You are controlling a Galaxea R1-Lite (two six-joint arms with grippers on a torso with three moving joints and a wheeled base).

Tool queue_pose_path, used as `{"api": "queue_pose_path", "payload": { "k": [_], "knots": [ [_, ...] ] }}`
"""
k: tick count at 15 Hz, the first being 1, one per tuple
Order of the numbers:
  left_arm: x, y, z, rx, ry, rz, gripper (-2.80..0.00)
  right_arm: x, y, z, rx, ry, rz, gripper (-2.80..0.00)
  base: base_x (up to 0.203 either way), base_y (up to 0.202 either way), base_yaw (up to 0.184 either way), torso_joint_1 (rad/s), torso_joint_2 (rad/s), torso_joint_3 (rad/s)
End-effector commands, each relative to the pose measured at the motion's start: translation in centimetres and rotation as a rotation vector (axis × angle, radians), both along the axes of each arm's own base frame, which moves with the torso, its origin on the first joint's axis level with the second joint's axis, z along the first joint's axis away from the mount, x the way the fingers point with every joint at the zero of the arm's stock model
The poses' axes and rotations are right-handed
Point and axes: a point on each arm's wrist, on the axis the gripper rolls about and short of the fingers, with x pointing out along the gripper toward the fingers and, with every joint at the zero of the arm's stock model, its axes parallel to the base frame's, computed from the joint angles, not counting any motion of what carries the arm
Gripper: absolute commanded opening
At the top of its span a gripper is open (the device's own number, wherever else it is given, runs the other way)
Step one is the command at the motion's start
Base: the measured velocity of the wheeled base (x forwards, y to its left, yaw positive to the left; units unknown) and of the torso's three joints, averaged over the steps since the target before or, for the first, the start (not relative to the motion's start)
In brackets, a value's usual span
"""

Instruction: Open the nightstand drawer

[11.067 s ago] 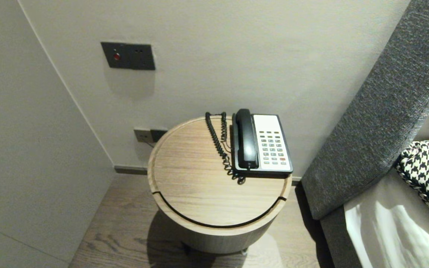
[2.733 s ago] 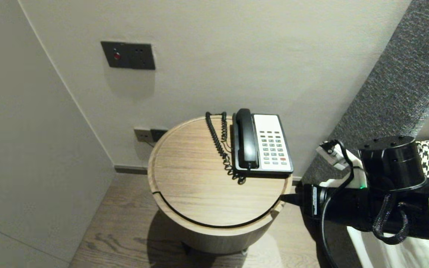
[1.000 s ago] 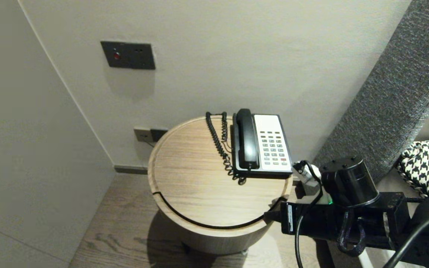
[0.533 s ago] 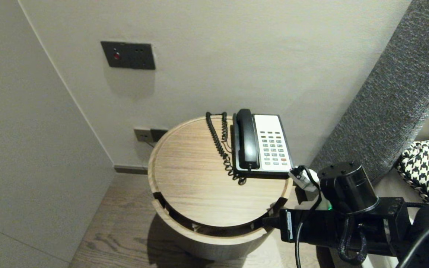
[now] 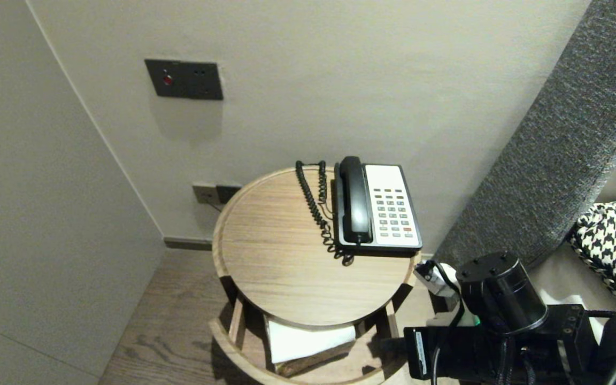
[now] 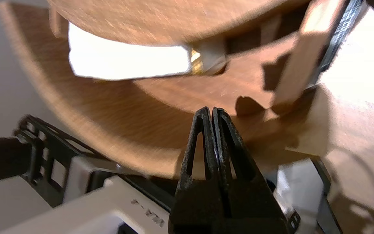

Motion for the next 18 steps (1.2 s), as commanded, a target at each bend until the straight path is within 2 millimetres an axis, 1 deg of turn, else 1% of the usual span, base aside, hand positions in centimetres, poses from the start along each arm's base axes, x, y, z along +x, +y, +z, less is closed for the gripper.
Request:
{"api": "queue_pose_path", "payload": {
  "k": [1,7,10,14,18],
  "knots": [
    [0.0,0.0,0.1,0.000,-0.003,0.001,-2.80,-0.6,0.1,-0.3,-0.004,0.010,0.017,-2.80,0.000,0.000,0.000,0.000,0.00,0.000],
    [0.0,0.0,0.0,0.000,0.000,0.000,-2.80,-3.1,-0.1,-1.5,-0.040,0.054,0.081,-2.80,0.000,0.000,0.000,0.000,0.00,0.000],
    [0.0,0.0,0.0,0.000,0.000,0.000,-2.80,-4.1,-0.2,-1.8,-0.050,0.066,0.111,-2.80,0.000,0.000,0.000,0.000,0.00,0.000],
    [0.0,0.0,0.1,0.000,-0.003,0.001,-2.80,-5.2,-0.5,-2.4,-0.065,0.087,0.138,-2.80,0.000,0.000,0.000,0.000,0.00,0.000],
    [0.0,0.0,0.0,0.000,0.000,0.001,-2.80,-5.8,-0.8,-2.4,-0.066,0.088,0.151,-2.80,0.000,0.000,0.000,0.000,0.00,0.000]
  ]
}}
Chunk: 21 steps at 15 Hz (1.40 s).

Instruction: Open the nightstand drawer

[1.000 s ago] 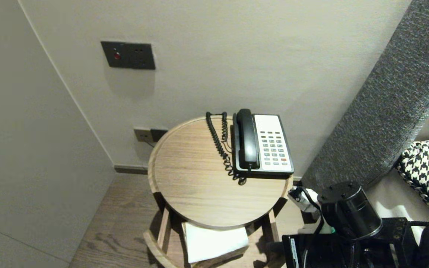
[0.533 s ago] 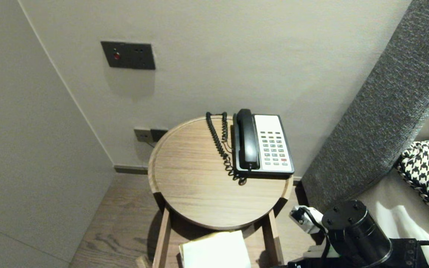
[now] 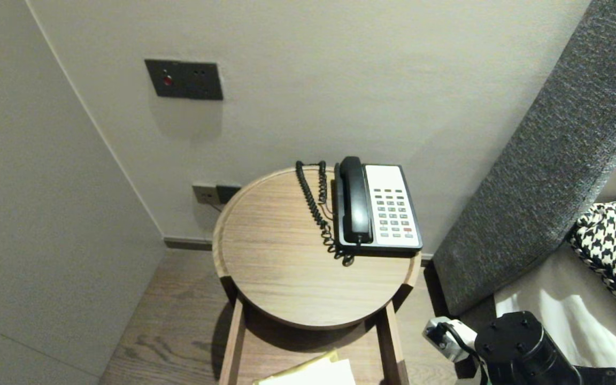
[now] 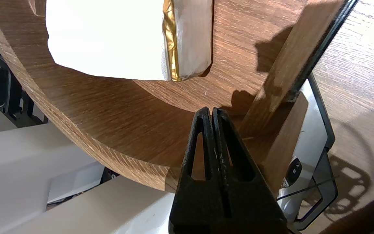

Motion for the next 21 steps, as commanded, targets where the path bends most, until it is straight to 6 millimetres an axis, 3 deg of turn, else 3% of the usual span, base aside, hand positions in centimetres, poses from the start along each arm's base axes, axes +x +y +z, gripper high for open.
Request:
{"api": "queue_pose_path", "payload": {
  "k": [1,7,13,18,21],
  "knots": [
    [0.0,0.0,0.0,-0.001,0.000,0.000,-2.80,-0.6,-0.2,0.0,0.003,0.001,0.018,-2.80,0.000,0.000,0.000,0.000,0.00,0.000],
    [0.0,0.0,0.0,-0.001,-0.001,0.000,-2.80,-2.1,-0.6,-0.4,-0.010,0.011,0.064,-2.80,0.000,0.000,0.000,0.000,0.00,0.000],
    [0.0,0.0,0.0,-0.001,-0.002,0.001,-2.80,-1.6,-0.5,0.1,0.008,-0.001,0.035,-2.80,0.000,0.000,0.000,0.000,0.00,0.000],
    [0.0,0.0,0.1,-0.001,-0.003,0.000,-2.80,-0.2,-2.6,3.7,0.085,-0.087,-0.129,-2.80,0.000,0.000,0.000,0.000,0.00,0.000],
    [0.0,0.0,0.1,-0.001,-0.003,0.002,-2.80,0.5,-4.1,7.3,0.138,-0.171,-0.218,-2.80,0.000,0.000,0.000,0.000,0.00,0.000]
  ]
}}
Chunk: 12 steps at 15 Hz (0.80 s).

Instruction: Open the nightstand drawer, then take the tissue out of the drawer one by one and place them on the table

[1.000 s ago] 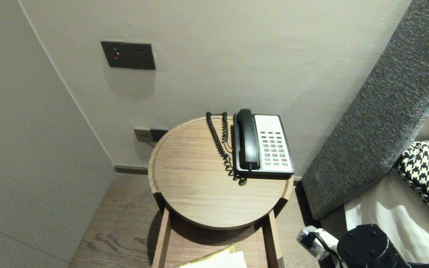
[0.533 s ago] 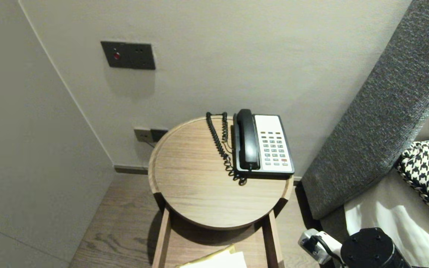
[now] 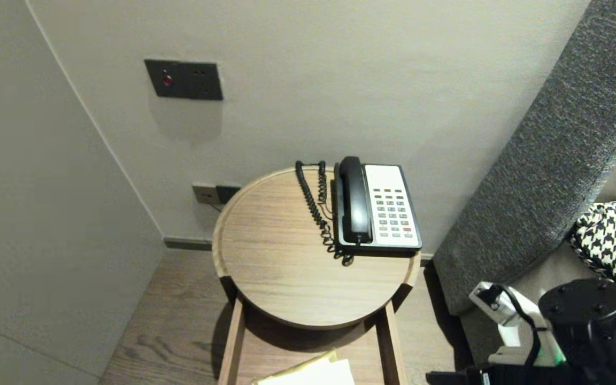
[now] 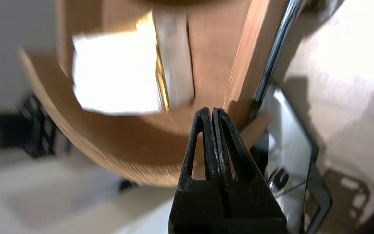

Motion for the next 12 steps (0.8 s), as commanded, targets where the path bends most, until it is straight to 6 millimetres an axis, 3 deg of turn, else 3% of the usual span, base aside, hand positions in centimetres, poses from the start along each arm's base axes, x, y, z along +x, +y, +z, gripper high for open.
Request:
{"api": "queue_pose_path", "payload": {
  "k": [1,6,12],
  "knots": [
    [0.0,0.0,0.0,0.000,0.000,0.002,-2.80,0.2,-1.3,3.6,0.063,-0.099,-0.062,-2.80,0.000,0.000,0.000,0.000,0.00,0.000],
    [0.0,0.0,0.0,0.000,0.000,0.002,-2.80,-2.1,-3.8,7.0,0.041,-0.180,-0.082,-2.80,0.000,0.000,0.000,0.000,0.00,0.000],
    [0.0,0.0,0.0,0.000,0.000,0.002,-2.80,-4.4,-5.4,6.2,-0.065,-0.291,-0.033,-2.80,0.000,0.000,0.000,0.000,0.00,0.000]
  ]
}}
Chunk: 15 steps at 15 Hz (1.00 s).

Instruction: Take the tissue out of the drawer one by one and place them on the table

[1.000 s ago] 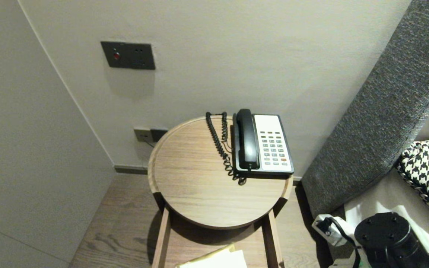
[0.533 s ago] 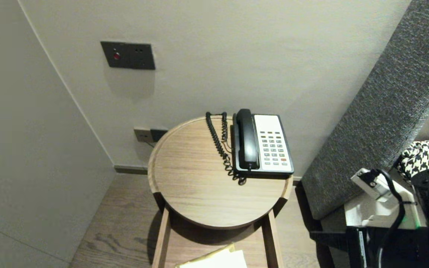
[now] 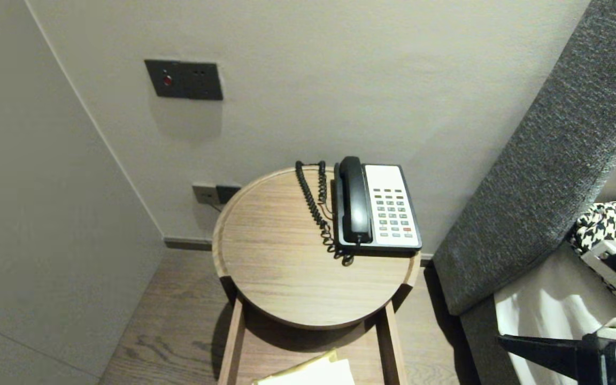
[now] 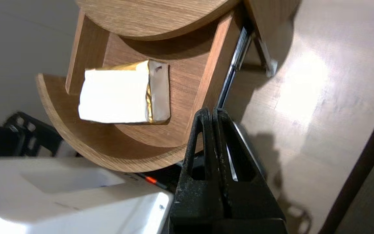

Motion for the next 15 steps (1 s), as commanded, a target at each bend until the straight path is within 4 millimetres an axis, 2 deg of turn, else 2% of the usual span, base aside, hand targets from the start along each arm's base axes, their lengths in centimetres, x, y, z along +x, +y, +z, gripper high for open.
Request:
{"api": "queue_pose_path", "payload": {
  "k": [1,7,12,15],
  "knots": [
    [-0.02,0.00,0.06,-0.001,-0.003,0.001,-2.80,-0.91,-0.56,-0.18,-0.024,-0.028,0.019,-2.80,0.000,0.000,0.000,0.000,0.00,0.000],
    [0.00,0.00,-0.01,-0.001,0.000,0.002,-2.80,-0.71,-0.84,-0.56,-0.156,-0.028,-0.031,-2.80,0.000,0.000,0.000,0.000,0.00,0.000],
    [0.00,0.00,-0.01,-0.001,0.000,0.002,-2.80,-0.39,-0.83,0.22,-0.279,-0.009,-0.050,-2.80,0.000,0.000,0.000,0.000,0.00,0.000],
    [0.00,0.00,-0.01,-0.001,0.000,0.000,-2.80,-0.57,-0.86,0.02,-0.377,-0.032,0.032,-2.80,0.000,0.000,0.000,0.000,0.00,0.000]
  ]
}}
